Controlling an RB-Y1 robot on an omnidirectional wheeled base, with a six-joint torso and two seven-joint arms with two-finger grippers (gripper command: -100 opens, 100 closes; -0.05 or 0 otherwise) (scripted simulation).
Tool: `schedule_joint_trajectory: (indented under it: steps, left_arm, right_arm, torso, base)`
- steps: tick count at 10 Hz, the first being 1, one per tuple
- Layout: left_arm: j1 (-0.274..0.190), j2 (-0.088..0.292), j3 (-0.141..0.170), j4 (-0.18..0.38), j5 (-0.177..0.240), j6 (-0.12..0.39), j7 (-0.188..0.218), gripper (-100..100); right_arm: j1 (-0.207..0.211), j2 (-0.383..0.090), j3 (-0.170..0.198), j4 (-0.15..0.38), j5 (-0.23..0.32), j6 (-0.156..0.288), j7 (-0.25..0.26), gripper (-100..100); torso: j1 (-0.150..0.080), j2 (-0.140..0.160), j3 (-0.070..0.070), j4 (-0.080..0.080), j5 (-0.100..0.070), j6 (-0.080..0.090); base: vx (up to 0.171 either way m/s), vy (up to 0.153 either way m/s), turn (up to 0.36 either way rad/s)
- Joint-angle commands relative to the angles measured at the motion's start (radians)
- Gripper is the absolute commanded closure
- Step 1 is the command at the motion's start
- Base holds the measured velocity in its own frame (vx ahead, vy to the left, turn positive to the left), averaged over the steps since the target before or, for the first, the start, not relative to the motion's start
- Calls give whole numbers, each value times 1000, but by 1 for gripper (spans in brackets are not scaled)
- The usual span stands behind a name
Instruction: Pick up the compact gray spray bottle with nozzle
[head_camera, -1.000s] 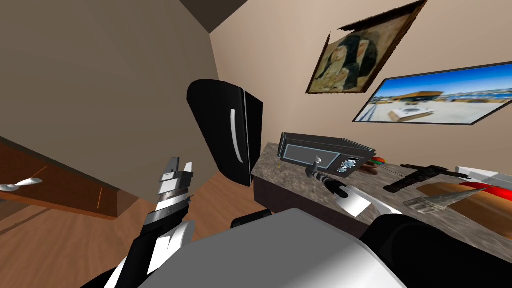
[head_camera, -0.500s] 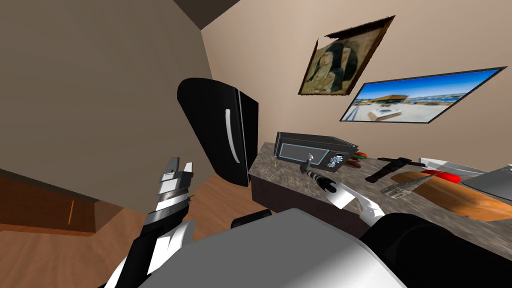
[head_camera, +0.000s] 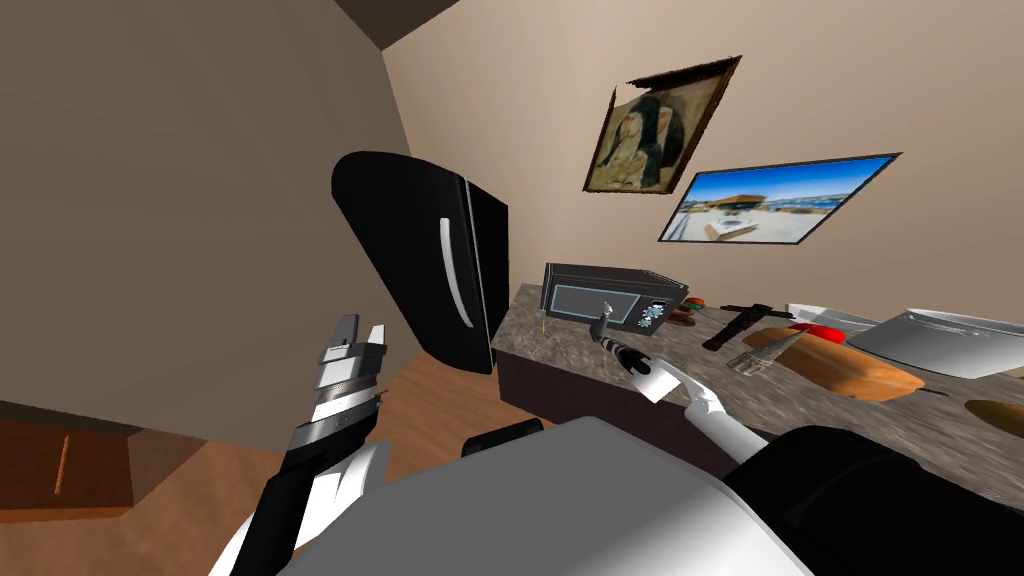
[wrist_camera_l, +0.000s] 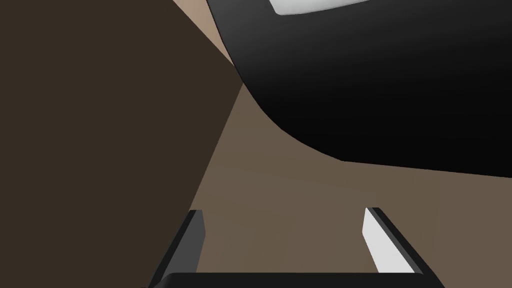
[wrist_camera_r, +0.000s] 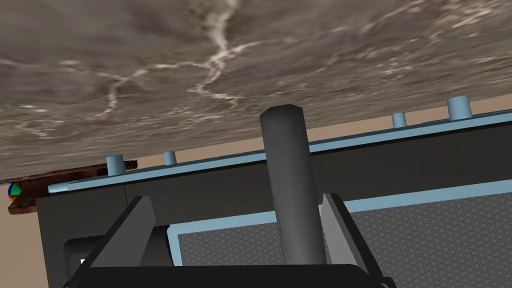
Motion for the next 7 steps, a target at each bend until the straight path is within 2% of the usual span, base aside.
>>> schedule_joint_trajectory:
  steps: [1,2,4,5,6,7]
  left_arm:
    - [0,0,0,0,0,0,0,0]
    - [0,0,0,0,0,0,0,0]
    - [0,0,0,0,0,0,0,0]
    - [0,0,0,0,0,0,0,0]
    - [0,0,0,0,0,0,0,0]
    - [0,0,0,0,0,0,0,0]
  right_arm:
    - [-50,32,50,50,-34,2,50,-100]
    - [-93,32,82,85,-34,2,65,-100]
    - [-155,32,87,95,-34,2,65,-100]
    - [-171,32,87,95,-34,2,65,-100]
    - [-208,66,137,150,-67,4,115,-100]
    - [-248,66,167,183,-67,4,129,-100]
  torso:
    - [0,0,0,0,0,0]
    - [-1,2,1,0,-1,2]
    - [-1,2,1,0,0,0]
    - [0,0,0,0,0,0]
    - [0,0,0,0,0,0]
    - [-1,1,1,0,-1,2]
  base:
    - [-26,-22,-380]
    - [-37,-16,-276]
    - [-14,-5,27]
    - [0,0,0]
    - [-21,-26,-411]
    - [-35,-16,-256]
